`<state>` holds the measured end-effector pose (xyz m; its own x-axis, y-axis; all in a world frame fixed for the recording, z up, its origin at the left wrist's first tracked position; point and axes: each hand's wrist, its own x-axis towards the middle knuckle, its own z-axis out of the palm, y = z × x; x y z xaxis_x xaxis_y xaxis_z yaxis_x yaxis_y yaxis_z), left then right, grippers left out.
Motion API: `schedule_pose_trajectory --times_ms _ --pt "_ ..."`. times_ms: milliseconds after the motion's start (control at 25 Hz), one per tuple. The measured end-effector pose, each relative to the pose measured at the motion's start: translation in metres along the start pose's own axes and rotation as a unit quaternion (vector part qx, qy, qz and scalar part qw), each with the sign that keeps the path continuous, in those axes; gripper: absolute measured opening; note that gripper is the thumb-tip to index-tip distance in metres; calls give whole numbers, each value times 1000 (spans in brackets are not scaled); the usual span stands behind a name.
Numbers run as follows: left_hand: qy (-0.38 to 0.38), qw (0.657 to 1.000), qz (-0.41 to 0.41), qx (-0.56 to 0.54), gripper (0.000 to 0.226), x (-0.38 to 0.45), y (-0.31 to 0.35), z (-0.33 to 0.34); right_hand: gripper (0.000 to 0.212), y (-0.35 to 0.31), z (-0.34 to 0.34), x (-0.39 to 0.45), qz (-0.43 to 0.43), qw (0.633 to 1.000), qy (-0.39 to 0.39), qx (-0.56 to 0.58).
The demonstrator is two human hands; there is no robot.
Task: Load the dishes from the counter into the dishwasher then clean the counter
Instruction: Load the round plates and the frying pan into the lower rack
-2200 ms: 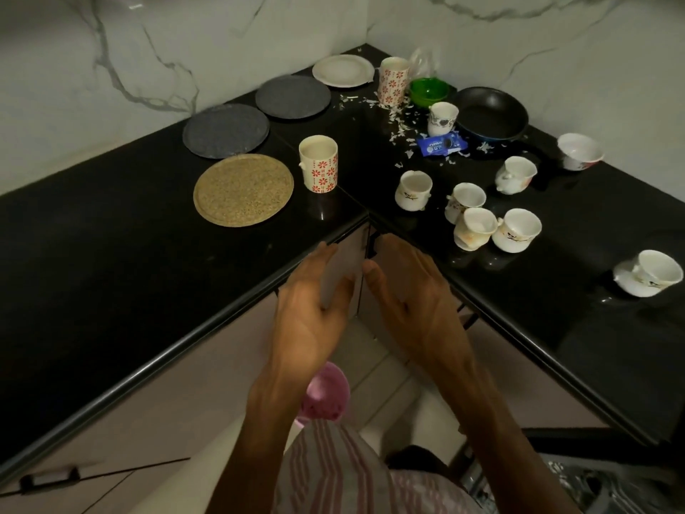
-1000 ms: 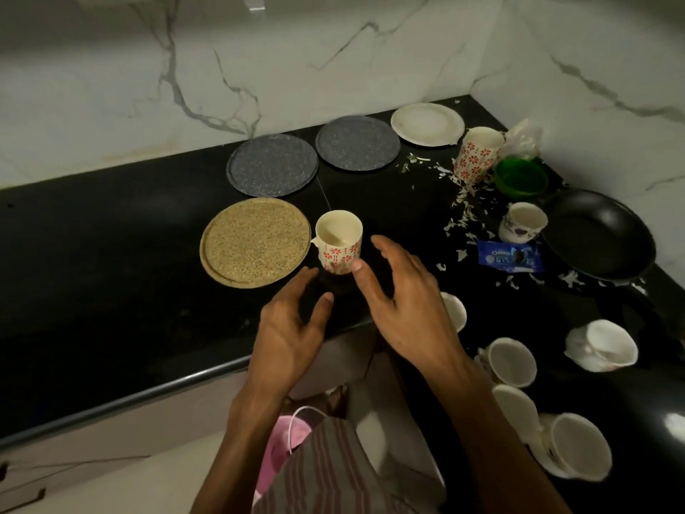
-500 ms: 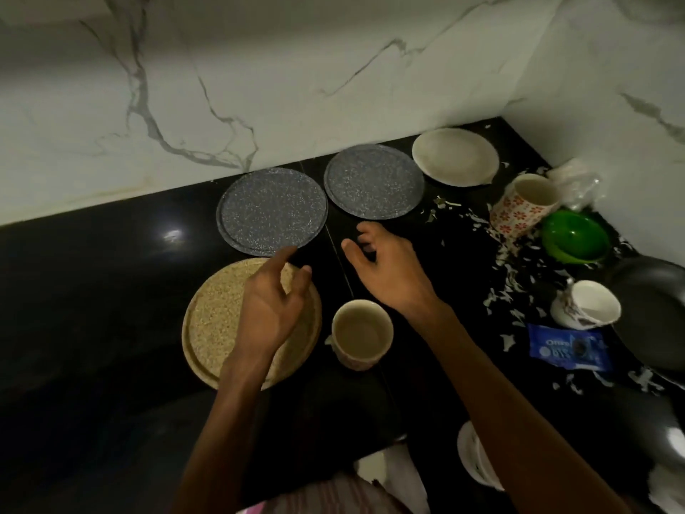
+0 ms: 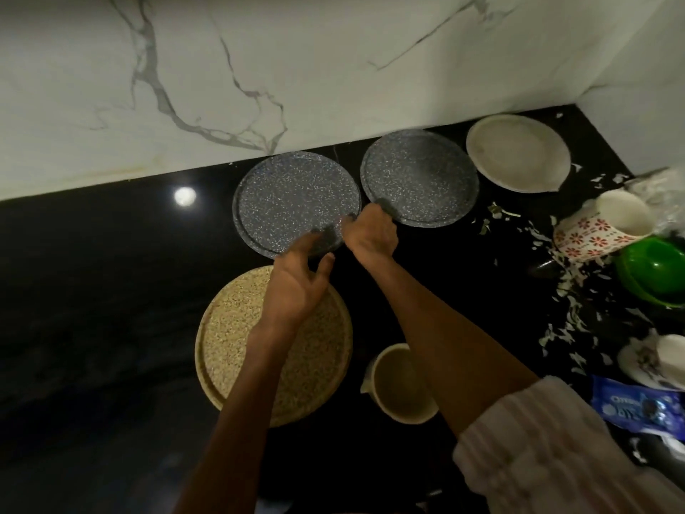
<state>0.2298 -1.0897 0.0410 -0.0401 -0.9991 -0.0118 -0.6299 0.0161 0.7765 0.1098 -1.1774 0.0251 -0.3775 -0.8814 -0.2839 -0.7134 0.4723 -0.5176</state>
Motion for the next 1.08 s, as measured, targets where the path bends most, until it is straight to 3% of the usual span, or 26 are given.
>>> schedule_pose_trajectory --times_ms 120,240,400,520,600,720,840,880,1080 --pt "-8 1000 10 -2 41 5 -11 -1 39 -8 1 10 51 990 -46 126" --pt "-9 999 16 32 49 13 -21 0 30 -18 -15 6 79 930 -101 343" --pt "44 990 48 122 55 28 -15 -13 18 -40 -51 -21 -20 889 -147 433" --pt "115 989 66 70 44 30 3 -40 25 -38 -77 -33 -124 881 -180 421" --pt "137 989 50 15 41 21 18 -54 34 -16 -86 -19 -123 919 -130 351" --pt "164 982 35 -84 39 -5 34 -63 30 50 -88 33 4 975 46 217" --pt "177 975 5 -133 33 -21 39 -60 69 101 -96 67 134 979 69 136" --pt "174 974 -6 -144 30 -24 39 -58 72 111 -96 77 152 978 65 130" --pt "157 971 -22 -181 29 -28 45 -47 38 108 -99 86 140 981 78 107"
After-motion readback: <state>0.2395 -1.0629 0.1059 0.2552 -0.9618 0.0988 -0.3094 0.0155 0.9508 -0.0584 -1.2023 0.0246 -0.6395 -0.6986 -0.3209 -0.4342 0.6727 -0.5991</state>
